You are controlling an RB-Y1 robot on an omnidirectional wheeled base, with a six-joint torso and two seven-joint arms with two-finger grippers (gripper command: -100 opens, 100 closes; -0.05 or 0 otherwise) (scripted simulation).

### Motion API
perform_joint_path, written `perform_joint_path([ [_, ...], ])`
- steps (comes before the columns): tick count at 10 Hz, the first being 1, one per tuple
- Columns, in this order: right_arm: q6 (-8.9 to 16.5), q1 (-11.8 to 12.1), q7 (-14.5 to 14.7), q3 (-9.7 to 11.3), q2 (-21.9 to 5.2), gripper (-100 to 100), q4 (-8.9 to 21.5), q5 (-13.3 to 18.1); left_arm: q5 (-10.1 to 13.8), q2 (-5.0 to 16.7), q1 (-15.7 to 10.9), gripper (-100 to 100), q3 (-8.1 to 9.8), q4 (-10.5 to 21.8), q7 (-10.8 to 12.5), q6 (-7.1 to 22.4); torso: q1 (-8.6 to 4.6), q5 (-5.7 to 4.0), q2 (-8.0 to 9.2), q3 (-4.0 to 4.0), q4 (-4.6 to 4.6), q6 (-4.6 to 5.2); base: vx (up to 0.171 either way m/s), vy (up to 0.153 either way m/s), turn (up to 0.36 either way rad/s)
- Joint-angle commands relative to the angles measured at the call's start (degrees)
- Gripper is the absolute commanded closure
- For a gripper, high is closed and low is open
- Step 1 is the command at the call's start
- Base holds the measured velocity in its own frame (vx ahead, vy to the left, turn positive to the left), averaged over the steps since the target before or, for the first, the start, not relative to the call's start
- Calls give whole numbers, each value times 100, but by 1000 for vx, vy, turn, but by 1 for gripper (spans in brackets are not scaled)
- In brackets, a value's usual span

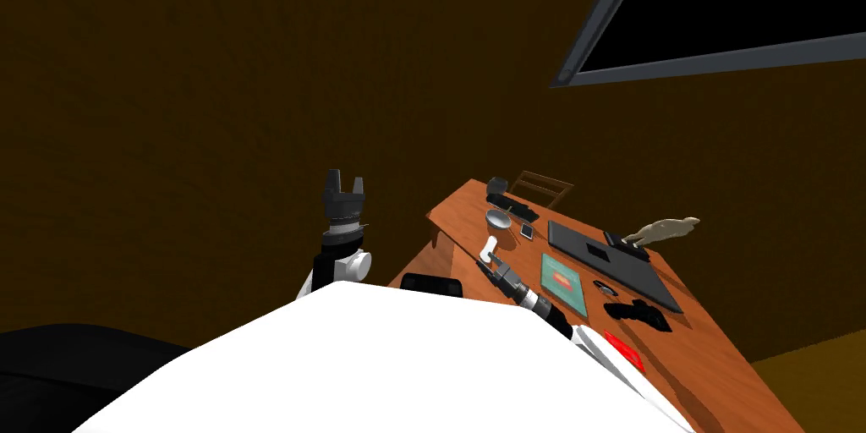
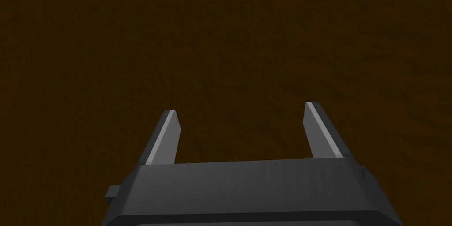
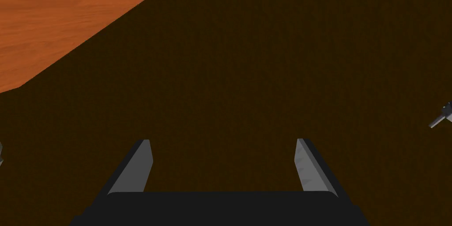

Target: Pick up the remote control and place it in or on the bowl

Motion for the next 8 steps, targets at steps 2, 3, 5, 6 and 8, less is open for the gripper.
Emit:
perform_joint_path([
  [2, -108, 4, 285, 12, -286, -100, 398, 434, 0, 0, 1, 0, 1, 0, 0, 0, -2, -1, 0, 0, 0, 5, 0, 11, 273],
  [3, -108, 4, 285, 12, -286, -100, 438, 546, 0, 0, 0, 0, 0, 0, 0, 0, -1, -1, -1, -1, 0, 0, -1, 8, 230],
  [5, -151, 13, 459, 14, -477, -100, 687, 877, 0, 0, 0, 0, 0, 0, 0, 0, -2, -1, 0, 0, 0, -1, -4, 7, 293],
  [6, -196, 16, 638, 10, -656, -100, 895, 1081, 0, 0, 2, 0, 1, 0, 0, 0, -4, 0, 3, 1, 0, 9, -6, 10, 320],
  [8, -240, 12, 821, -2, -823, -100, 1198, 1407, 0, 0, 1, 0, 1, 0, 0, 0, -5, -1, 1, 1, 0, 8, -6, 4, 278],
])
